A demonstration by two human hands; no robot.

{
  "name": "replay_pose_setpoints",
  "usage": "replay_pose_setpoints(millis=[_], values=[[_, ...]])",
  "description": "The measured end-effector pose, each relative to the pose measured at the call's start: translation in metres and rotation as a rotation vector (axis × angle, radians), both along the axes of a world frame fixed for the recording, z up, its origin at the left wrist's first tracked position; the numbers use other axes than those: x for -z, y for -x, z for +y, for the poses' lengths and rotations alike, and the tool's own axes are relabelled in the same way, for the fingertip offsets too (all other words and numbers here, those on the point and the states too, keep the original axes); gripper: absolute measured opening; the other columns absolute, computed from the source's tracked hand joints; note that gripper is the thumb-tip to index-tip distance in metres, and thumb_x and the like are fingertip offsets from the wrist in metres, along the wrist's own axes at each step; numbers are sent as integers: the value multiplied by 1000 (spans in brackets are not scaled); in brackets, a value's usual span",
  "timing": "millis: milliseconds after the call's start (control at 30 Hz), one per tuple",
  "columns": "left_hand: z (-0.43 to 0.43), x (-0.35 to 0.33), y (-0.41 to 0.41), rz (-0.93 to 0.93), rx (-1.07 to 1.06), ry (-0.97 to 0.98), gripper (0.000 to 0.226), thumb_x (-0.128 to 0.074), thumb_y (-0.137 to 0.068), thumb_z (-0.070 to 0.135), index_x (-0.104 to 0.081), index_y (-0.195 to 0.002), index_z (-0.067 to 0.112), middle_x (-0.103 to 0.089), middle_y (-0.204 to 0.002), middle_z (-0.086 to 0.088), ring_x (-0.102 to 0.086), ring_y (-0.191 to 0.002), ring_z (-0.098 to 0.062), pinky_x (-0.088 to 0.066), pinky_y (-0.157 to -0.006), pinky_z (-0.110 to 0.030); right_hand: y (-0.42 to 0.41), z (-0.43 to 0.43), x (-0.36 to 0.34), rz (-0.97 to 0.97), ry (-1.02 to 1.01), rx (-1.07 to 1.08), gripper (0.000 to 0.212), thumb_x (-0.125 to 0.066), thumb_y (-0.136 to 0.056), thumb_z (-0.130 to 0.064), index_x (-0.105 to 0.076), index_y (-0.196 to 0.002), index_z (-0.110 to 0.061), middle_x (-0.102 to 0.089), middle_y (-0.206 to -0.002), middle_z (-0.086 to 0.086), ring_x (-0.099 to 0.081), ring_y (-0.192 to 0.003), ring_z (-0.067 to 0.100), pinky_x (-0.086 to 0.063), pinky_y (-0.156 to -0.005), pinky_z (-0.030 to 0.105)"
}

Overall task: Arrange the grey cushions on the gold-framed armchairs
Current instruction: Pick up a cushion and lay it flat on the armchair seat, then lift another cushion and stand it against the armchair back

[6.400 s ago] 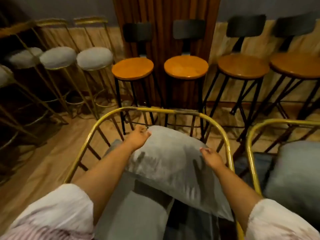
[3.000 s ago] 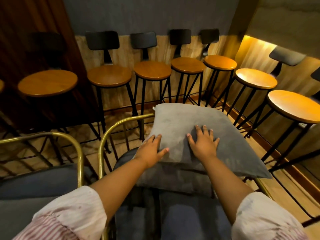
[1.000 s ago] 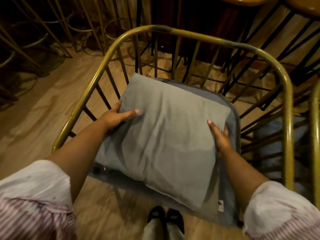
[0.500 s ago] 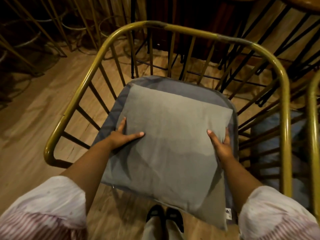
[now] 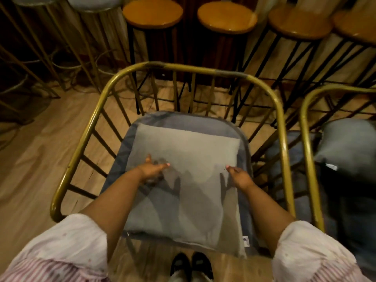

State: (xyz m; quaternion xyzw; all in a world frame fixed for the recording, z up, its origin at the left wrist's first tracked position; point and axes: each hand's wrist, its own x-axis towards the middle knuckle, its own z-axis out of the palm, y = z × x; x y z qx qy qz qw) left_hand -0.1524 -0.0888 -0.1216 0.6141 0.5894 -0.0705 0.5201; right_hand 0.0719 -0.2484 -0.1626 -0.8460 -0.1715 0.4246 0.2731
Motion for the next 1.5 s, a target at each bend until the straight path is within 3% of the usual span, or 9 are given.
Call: replay_pose_setpoints(millis=[33, 67, 200, 467, 567, 733, 867, 1067, 1500], values=[[-7, -21, -10, 27, 89, -17, 87, -57, -90, 37, -2, -152, 12, -31, -152, -11, -40, -134, -33, -37, -103, -38, 0, -6, -19, -12, -40, -34, 32, -40, -102, -28, -64, -91, -11, -55, -111, 21, -53, -108, 25, -36, -86, 28], [-13, -41, -21, 41, 182, -47, 80, -52, -92, 39, -7, -152, 12, -24, -156, -9, -33, -139, -32, -31, -108, -35, -1, -12, -39, -22, -77, -51, 32, -40, -101, -25, -65, -88, -11, -57, -110, 21, -53, -107, 24, -36, -87, 27], [-41, -120, -67, -8, 482, -155, 59, -46, -93, 46, -37, -145, 19, -30, -156, -5, -33, -140, -27, -25, -114, -34, -17, -51, -117, -178, -218, -56, 43, -46, -99, -29, -54, -133, -3, -55, -138, 14, -47, -133, 28, -34, -105, 28], [-135, -226, -182, -219, 815, -319, 48, -47, -94, 41, -54, -131, 12, -52, -136, -8, -48, -124, -25, -36, -93, -28, -90, -170, -233, -420, -312, 185, 47, -54, -95, -29, -51, -135, -5, -56, -136, 19, -55, -120, 27, -41, -99, 34], [-181, -248, -227, -305, 851, -348, 53, -50, -92, 43, -49, -135, 12, -53, -123, -4, -51, -114, -21, -41, -85, -28, -114, -227, -258, -467, -329, 305, 46, -55, -95, -27, -51, -135, -6, -54, -138, 19, -51, -128, 30, -38, -106, 38], [-274, -258, -294, -440, 886, -408, 72, -56, -91, 37, -23, -150, 13, -42, -147, -17, -45, -132, -30, -39, -103, -34, -159, -324, -279, -531, -343, 422, 49, -56, -94, -29, -49, -137, -5, -54, -139, 17, -49, -129, 30, -37, -106, 37], [-344, -256, -344, -465, 926, -428, 74, -51, -90, 49, -23, -150, 17, -39, -150, -12, -43, -134, -30, -38, -106, -38, -201, -393, -283, -535, -316, 418, 53, -53, -95, -34, -44, -141, -9, -49, -144, 14, -46, -132, 28, -38, -104, 36], [-424, -252, -415, -510, 851, -408, 64, -49, -93, 42, -27, -148, 15, -33, -154, -11, -35, -139, -28, -35, -105, -32, -269, -477, -285, -552, -248, 385, 57, -51, -95, -37, -41, -143, -9, -44, -149, 14, -42, -135, 29, -34, -108, 38], [-384, -234, -576, -335, 699, -454, 72, -43, -92, 53, -23, -150, 16, -27, -156, -13, -32, -140, -35, -30, -110, -45, -447, -503, -267, -476, -147, 459, 67, -51, -92, -48, -36, -146, -10, -45, -147, 14, -43, -133, 32, -36, -102, 35]])
